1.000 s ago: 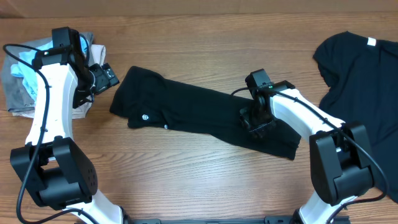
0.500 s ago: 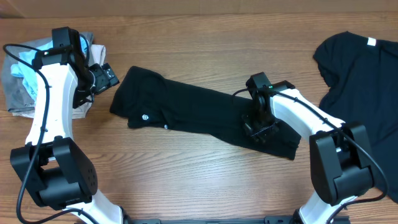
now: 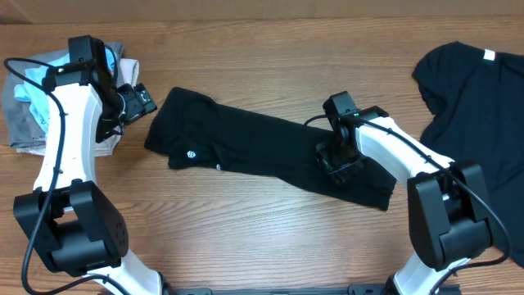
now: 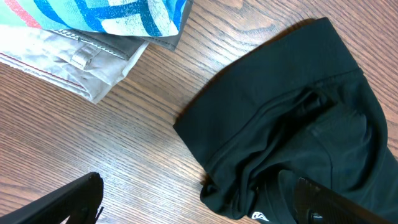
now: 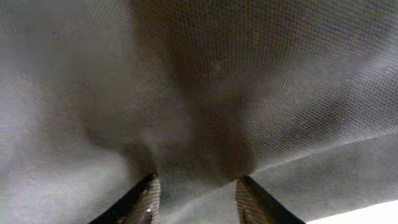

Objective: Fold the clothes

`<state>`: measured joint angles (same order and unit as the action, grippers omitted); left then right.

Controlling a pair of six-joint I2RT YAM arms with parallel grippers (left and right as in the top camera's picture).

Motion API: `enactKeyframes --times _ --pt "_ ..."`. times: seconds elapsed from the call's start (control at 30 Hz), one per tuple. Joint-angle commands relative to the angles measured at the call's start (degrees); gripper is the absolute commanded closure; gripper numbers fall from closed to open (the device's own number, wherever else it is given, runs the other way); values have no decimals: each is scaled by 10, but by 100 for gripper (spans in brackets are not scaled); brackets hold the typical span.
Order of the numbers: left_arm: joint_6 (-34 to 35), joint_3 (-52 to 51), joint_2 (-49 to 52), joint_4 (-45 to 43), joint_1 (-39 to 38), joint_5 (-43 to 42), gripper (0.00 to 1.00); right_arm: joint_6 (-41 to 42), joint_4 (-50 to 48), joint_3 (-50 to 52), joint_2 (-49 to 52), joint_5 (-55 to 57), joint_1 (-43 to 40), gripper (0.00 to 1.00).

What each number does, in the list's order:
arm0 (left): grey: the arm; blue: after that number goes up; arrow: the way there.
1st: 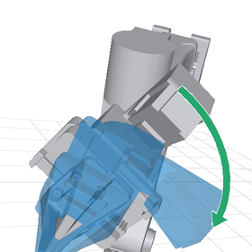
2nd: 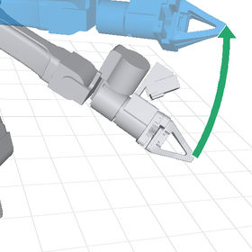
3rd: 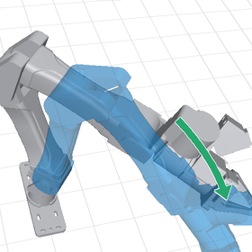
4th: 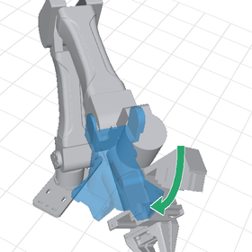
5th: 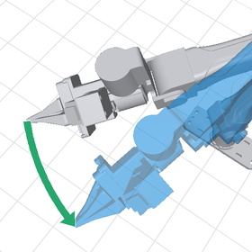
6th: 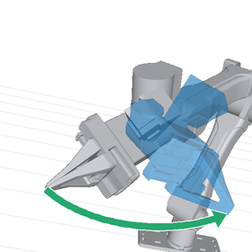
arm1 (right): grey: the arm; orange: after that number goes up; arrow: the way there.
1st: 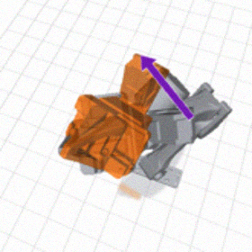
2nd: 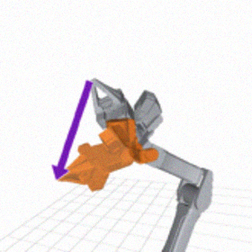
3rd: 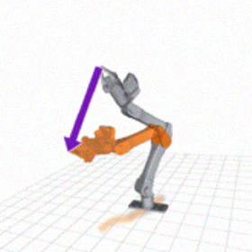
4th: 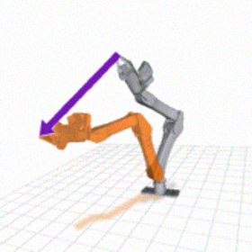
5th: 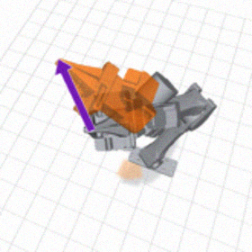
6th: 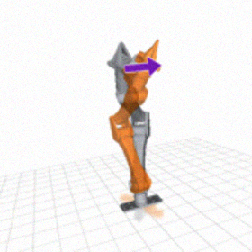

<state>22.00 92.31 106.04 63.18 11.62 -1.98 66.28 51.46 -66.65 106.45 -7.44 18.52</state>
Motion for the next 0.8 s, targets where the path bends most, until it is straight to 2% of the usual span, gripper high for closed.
enactKeyframes --times 0.0,0.07,0.2,0.33,0.77 --pt "-1 7 -4 0 -3 -6 0 15 -4 -10 -16 15 0 51" --pt "-1 7 -4 0 -3 -6 0 15 -7 -9 -16 14 1 53" --pt "-1 7 -4 0 -3 -6 0 15 -2 -9 -16 14 1 86" --pt "-1 7 -4 0 -3 -6 0 15 10 -9 -16 14 1 96" --pt "-1 7 -4 0 -3 -6 0 15 33 -9 -16 -37 5 96"
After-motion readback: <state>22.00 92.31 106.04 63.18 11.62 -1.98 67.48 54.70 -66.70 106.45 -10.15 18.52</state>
